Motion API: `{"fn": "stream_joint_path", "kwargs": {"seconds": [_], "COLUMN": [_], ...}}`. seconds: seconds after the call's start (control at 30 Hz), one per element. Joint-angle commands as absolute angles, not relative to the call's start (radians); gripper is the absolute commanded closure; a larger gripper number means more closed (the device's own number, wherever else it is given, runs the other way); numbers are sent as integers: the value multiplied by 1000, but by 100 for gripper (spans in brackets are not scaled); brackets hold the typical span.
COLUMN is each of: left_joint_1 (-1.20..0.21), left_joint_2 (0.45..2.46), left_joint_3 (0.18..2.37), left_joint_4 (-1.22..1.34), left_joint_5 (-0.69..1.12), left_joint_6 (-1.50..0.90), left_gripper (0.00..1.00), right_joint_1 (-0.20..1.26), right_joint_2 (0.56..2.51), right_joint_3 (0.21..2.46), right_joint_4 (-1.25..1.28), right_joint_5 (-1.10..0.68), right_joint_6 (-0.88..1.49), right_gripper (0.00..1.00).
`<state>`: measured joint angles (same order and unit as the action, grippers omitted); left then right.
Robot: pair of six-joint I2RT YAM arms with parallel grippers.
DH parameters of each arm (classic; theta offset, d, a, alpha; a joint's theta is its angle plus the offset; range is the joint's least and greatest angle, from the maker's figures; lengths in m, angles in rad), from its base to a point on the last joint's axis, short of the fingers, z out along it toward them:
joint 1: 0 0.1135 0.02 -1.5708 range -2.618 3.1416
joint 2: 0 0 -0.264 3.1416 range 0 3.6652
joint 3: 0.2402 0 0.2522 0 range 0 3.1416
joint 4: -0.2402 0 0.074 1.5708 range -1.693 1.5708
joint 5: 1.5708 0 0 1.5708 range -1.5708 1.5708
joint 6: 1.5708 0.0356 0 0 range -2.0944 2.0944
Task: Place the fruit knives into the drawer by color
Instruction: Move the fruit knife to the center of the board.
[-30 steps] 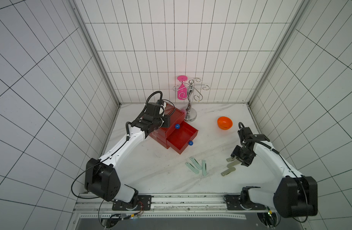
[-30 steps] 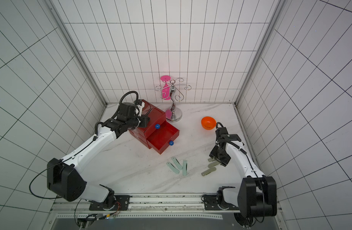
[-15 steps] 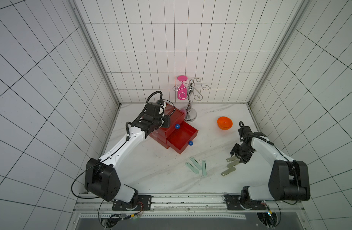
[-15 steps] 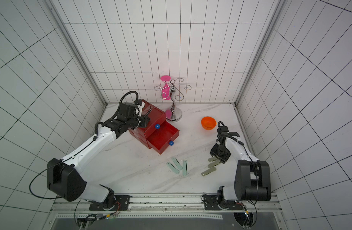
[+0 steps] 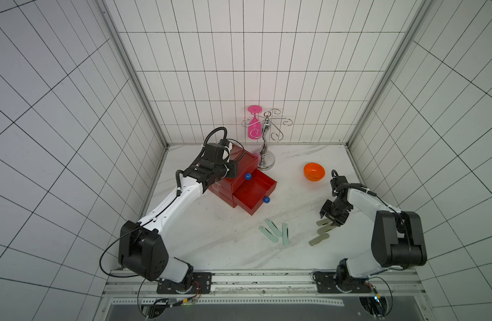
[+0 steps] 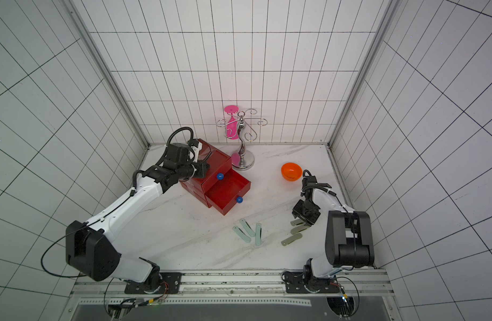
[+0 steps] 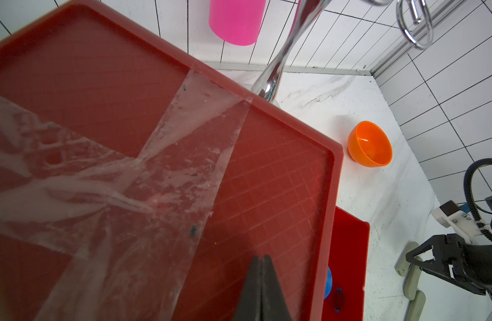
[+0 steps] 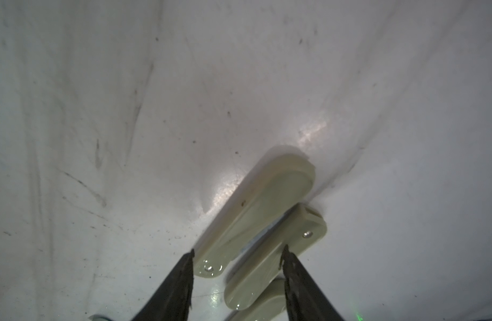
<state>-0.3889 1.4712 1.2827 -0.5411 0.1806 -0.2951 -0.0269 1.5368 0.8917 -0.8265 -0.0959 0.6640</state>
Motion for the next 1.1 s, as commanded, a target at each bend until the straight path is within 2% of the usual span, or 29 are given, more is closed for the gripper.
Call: {"fn": "stream_joint_path", "kwargs": {"seconds": [0.0, 0.5, 0.73, 1.07], "left_joint_1": [-385, -385, -385, -385], "left_joint_2": [1525, 1526, 1529, 1532], "left_joint_3": [1238, 1238, 1238, 1238], "left_joint_4": [-736, -736, -736, -736], "left_joint_5": [170, 169, 170, 172], "left_joint_6": [-293, -291, -292, -293], "left_gripper": [100, 100, 100, 100], "right_joint_1": [-39, -40, -38, 28], "right_joint_2": [1564, 1630, 1669, 1740], "right_joint_3": [970, 977, 989, 1035], "right_joint_4": [-815, -778, -761, -777], "right_joint_5": [-107, -129, -156, -166], "right_joint_6": [662, 652, 637, 600], "right_gripper": [48, 52, 67, 74]}}
